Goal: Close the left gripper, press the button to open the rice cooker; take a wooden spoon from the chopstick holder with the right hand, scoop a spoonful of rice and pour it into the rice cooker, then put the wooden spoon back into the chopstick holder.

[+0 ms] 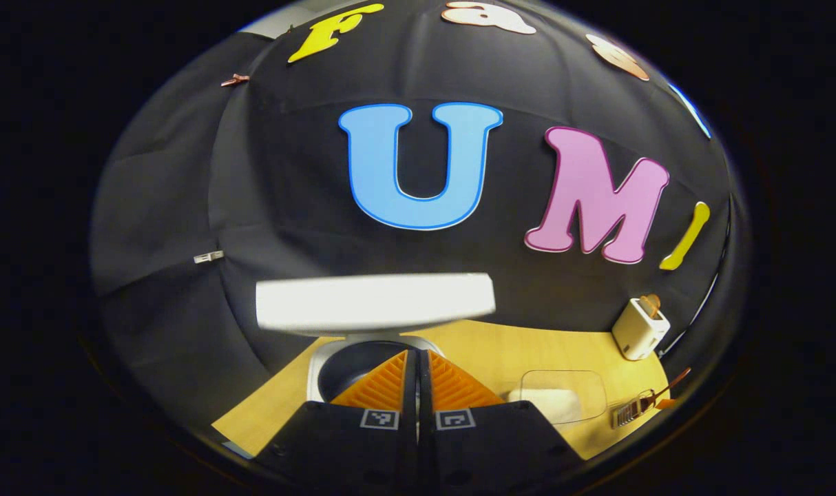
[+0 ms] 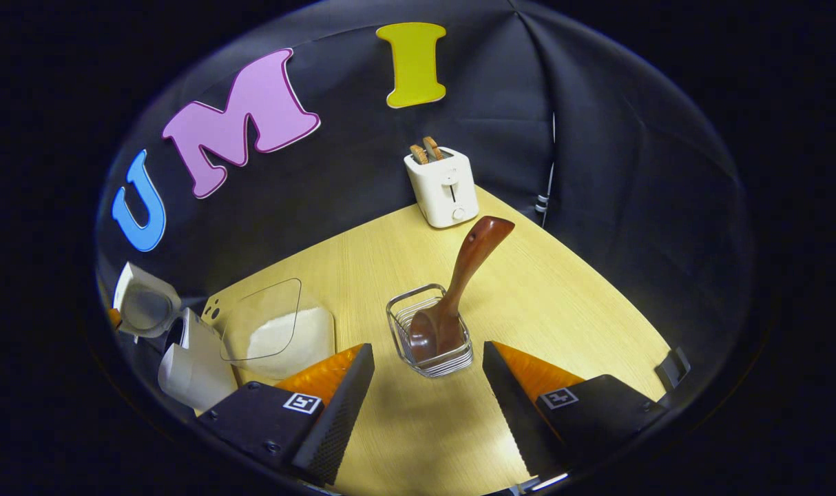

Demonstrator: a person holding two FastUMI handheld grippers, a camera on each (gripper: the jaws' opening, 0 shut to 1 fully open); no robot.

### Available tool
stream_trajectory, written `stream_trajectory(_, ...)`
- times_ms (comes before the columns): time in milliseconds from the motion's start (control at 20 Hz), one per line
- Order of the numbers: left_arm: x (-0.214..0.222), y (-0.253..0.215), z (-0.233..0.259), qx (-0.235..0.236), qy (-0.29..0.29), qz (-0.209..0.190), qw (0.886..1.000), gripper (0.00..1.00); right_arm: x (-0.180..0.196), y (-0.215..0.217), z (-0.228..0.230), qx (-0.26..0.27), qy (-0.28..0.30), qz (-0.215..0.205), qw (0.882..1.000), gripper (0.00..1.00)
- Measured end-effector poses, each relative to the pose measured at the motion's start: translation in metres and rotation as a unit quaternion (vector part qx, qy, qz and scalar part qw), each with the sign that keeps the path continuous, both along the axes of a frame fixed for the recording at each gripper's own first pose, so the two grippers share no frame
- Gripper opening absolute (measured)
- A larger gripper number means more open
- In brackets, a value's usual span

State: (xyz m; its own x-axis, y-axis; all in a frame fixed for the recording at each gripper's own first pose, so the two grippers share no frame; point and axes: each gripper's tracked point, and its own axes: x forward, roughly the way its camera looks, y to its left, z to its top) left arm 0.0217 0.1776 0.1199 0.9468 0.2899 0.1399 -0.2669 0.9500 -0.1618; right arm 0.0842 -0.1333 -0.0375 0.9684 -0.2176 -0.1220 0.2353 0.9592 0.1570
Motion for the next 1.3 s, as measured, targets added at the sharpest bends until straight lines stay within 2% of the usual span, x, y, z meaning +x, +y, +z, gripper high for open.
stream_trajectory(100, -0.008, -0.015, -0.003, 0.009, -0.013, -0.012, 1.0, 0.05, 0.002, -0.004, 0.002, -0.002, -0.002, 0.001, 1.0, 0.98)
stream_trajectory(300, -0.019, -0.061, -0.018, 0.022, -0.02, -0.071, 0.997, 0.06, 0.012, -0.009, 0.008, 0.013, -0.005, 0.011, 1.0, 0.99)
stream_trajectory(400, -0.021, -0.078, -0.027, 0.032, -0.011, -0.088, 0.996, 0.13, 0.022, -0.013, 0.013, 0.011, -0.009, 0.013, 1.0, 0.98)
stream_trajectory(550, -0.028, -0.108, -0.047, 0.064, 0.014, -0.113, 0.991, 0.7, 0.038, -0.018, 0.019, 0.015, -0.013, 0.021, 1.0, 0.99)
stream_trajectory(600, -0.028, -0.114, -0.052, 0.072, 0.021, -0.115, 0.991, 0.67, 0.044, -0.022, 0.02, 0.013, -0.013, 0.02, 1.0, 0.99)
stream_trajectory(650, -0.028, -0.12, -0.056, 0.077, 0.027, -0.116, 0.99, 0.77, 0.049, -0.027, 0.022, 0.012, -0.014, 0.019, 1.0, 0.99)
stream_trajectory(800, -0.026, -0.134, -0.071, 0.072, 0.046, -0.114, 0.99, 0.94, 0.068, -0.038, 0.022, 0.019, -0.017, 0.016, 1.0, 0.98)
stream_trajectory(1100, -0.023, -0.149, -0.101, 0.051, 0.079, -0.11, 0.989, 0.96, 0.11, -0.049, 0.014, 0.019, -0.003, 0.027, 0.999, 0.98)
stream_trajectory(1300, -0.021, -0.154, -0.113, 0.048, 0.097, -0.107, 0.988, 0.96, 0.124, -0.043, 0.017, 0.049, -0.008, 0.037, 0.998, 0.93)
